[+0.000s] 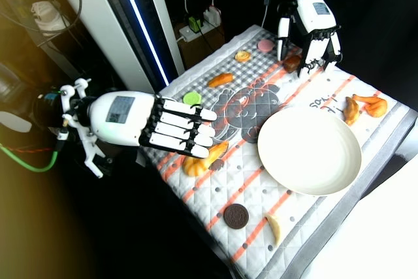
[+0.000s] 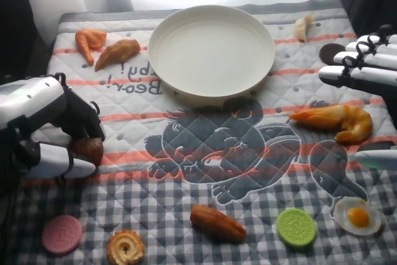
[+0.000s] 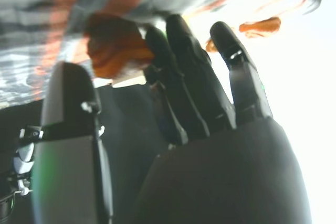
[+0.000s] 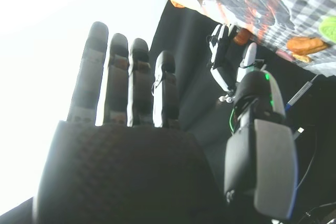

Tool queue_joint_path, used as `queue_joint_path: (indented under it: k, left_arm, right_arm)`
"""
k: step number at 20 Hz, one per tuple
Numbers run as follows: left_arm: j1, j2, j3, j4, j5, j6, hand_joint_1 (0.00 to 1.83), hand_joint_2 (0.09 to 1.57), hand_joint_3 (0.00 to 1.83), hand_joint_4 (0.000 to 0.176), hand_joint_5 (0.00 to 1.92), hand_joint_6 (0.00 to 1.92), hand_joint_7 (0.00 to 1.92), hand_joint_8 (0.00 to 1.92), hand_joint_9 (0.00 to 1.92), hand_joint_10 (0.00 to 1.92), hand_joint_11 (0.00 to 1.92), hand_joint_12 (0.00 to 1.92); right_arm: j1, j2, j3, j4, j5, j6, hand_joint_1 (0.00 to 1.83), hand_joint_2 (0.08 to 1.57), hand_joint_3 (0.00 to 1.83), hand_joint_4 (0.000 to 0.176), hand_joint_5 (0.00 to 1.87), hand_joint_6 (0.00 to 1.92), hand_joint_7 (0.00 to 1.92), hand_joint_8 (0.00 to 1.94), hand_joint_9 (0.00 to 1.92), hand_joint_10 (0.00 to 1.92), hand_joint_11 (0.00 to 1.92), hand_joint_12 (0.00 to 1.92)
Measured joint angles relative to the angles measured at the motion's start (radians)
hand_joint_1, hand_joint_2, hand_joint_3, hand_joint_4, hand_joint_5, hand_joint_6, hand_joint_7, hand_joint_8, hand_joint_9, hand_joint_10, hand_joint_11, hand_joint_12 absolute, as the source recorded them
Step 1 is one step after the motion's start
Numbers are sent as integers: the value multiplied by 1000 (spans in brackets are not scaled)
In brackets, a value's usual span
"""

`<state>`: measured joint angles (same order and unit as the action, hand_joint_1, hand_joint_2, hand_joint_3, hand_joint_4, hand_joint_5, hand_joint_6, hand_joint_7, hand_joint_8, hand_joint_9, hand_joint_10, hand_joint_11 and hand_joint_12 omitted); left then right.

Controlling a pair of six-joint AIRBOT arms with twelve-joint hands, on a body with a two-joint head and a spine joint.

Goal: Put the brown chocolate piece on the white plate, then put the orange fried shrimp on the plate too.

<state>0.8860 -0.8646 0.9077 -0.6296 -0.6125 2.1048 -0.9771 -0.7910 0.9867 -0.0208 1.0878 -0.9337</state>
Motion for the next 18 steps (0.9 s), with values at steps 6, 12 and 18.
queue_joint_path:
  k: [6, 12, 18]
  left_arm:
    - [-32, 0, 0, -4, 1, 1, 1249, 1053, 0, 0, 1204, 504, 1080, 911, 1164, 53, 198, 1090]
    - [-199, -32, 53, 75, -16, 2, 1249, 1048, 0, 17, 1166, 587, 1123, 831, 1181, 56, 204, 1228]
    - [-427, -234, 251, 116, 135, 0, 1258, 1041, 1, 0, 1150, 569, 1175, 778, 1175, 44, 139, 1170]
  right_arm:
    - [-1, 0, 0, -1, 0, 0, 245, 1155, 6, 84, 271, 0, 324, 0, 311, 3, 245, 98]
    - [-1, -1, 5, 1, -1, 0, 368, 1174, 3, 77, 299, 5, 339, 6, 322, 10, 248, 110]
    - [-1, -6, 7, -1, 1, 0, 314, 1164, 0, 101, 281, 0, 318, 0, 292, 0, 226, 113]
